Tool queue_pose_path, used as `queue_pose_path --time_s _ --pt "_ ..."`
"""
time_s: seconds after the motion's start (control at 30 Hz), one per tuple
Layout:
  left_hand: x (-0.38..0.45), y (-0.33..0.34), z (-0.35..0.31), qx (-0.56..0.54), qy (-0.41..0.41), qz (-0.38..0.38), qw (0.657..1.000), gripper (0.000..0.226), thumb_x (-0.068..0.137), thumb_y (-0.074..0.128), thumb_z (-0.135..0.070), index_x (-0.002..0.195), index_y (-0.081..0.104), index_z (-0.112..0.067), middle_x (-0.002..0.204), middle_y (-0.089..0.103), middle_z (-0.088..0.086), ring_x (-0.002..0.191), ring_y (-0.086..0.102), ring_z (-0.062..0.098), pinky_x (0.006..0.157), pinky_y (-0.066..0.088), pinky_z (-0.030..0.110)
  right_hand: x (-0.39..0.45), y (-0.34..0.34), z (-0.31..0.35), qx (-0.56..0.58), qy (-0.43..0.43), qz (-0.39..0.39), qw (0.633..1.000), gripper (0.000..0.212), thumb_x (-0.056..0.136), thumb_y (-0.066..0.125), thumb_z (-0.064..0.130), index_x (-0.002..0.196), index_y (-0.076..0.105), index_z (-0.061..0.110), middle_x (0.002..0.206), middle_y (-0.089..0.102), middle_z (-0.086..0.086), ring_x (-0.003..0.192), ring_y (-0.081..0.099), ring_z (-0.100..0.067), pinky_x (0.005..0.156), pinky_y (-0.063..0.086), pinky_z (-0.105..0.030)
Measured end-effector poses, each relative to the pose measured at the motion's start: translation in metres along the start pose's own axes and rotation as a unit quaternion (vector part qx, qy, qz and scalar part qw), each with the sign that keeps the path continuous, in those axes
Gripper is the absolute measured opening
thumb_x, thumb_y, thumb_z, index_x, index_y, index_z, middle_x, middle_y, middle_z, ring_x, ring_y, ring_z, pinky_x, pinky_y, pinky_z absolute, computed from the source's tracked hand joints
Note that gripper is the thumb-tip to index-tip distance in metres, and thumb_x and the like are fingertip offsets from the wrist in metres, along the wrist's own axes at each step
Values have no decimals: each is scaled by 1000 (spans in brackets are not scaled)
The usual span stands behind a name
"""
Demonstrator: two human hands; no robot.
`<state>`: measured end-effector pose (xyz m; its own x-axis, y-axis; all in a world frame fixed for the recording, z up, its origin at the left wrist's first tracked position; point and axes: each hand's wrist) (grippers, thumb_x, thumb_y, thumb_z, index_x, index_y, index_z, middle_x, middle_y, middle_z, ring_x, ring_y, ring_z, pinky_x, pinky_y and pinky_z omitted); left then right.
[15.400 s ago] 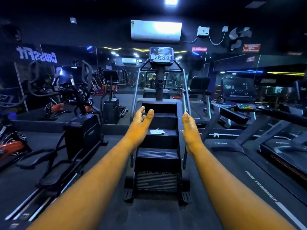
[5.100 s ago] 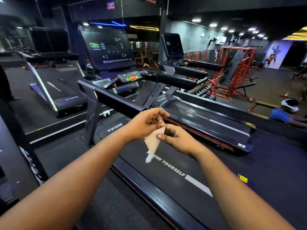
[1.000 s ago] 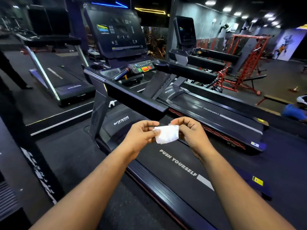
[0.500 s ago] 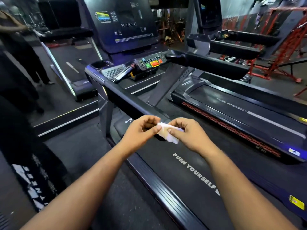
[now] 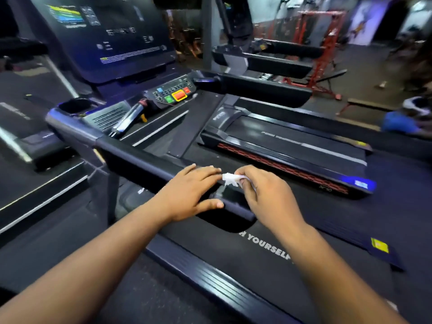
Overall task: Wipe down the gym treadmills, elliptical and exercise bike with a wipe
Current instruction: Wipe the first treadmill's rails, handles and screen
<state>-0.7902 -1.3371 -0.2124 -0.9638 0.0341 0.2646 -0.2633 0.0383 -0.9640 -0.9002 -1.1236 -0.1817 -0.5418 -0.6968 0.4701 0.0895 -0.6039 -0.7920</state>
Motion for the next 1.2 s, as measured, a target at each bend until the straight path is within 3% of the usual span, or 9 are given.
queue_pose_path --time_s 0.2,0.33,0.43,0.53,0.67,0.83,0.93,1.1,1.2 --pt "5 12 24 0 134 -54 990 78 93 35 -75 141 55 -17 138 62 1 127 58 20 103 47 42 -25 38 38 -91 98 -24 991 21 92 54 14 108 63 22 105 70 5 93 64 -24 83 48 -33" --pt "6 11 30 6 179 -53 982 78 86 51 -66 143 53 -13 141 61 6 125 61 24 98 50 41 -44 49 59 -158 146 -76 974 32 93 44 18 119 64 16 120 70 -2 115 65 -25 104 50 -41" --pt "9 11 38 8 214 -41 976 90 75 75 -63 144 53 -10 143 60 9 126 62 25 99 52 41 -49 63 73 -206 159 -89 961 40 96 43 20 130 64 13 131 67 -6 126 61 -27 108 47 -49" --pt "17 10 59 0 259 -33 965 95 72 77 -65 146 53 -11 144 60 8 126 63 23 98 53 40 -58 79 82 -276 181 -63 942 44 102 44 37 139 59 17 142 59 -5 134 54 -27 113 37 -56" --pt "22 5 92 20 298 22 954 87 85 42 -68 155 38 -16 154 50 5 136 54 22 105 49 43 -66 84 73 -304 239 -87 918 57 99 44 56 142 54 20 153 48 -6 146 39 -27 119 21 -63" --pt "23 -4 113 2 357 33 933 98 80 71 -63 158 34 -16 161 40 5 143 46 22 111 42 45 -42 113 100 -291 190 -84 934 68 101 36 62 144 54 12 157 45 -8 149 34 -28 119 19 -64" --pt "28 -6 124 -3 394 42 918 102 79 70 -64 160 29 -16 164 34 5 146 42 21 113 39 45 -44 117 106 -344 173 -59 921 67 104 32 61 152 46 17 159 42 -6 149 35 -24 117 21 -68" --pt "35 -13 137 4 436 110 893 102 94 50 -65 161 -18 -28 166 -24 -8 154 -15 10 124 -5 36 -50 101 91 -369 388 -93 840 85 90 28 79 147 46 20 154 46 -4 146 39 -26 114 14 -73" --pt "33 -16 153 -11 451 122 884 110 83 61 -70 164 4 -21 170 0 0 156 10 15 123 15 40 -18 131 126 -350 369 -82 857 97 80 34 87 150 44 20 158 40 -4 150 31 -28 114 18 -74"
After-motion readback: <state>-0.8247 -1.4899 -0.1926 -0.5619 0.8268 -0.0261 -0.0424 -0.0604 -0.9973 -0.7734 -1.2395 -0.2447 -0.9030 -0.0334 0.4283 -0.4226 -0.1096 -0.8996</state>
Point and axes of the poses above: each hand's wrist, its own x-axis towards the middle knuckle, its own y-axis out of the palm, z = x × y
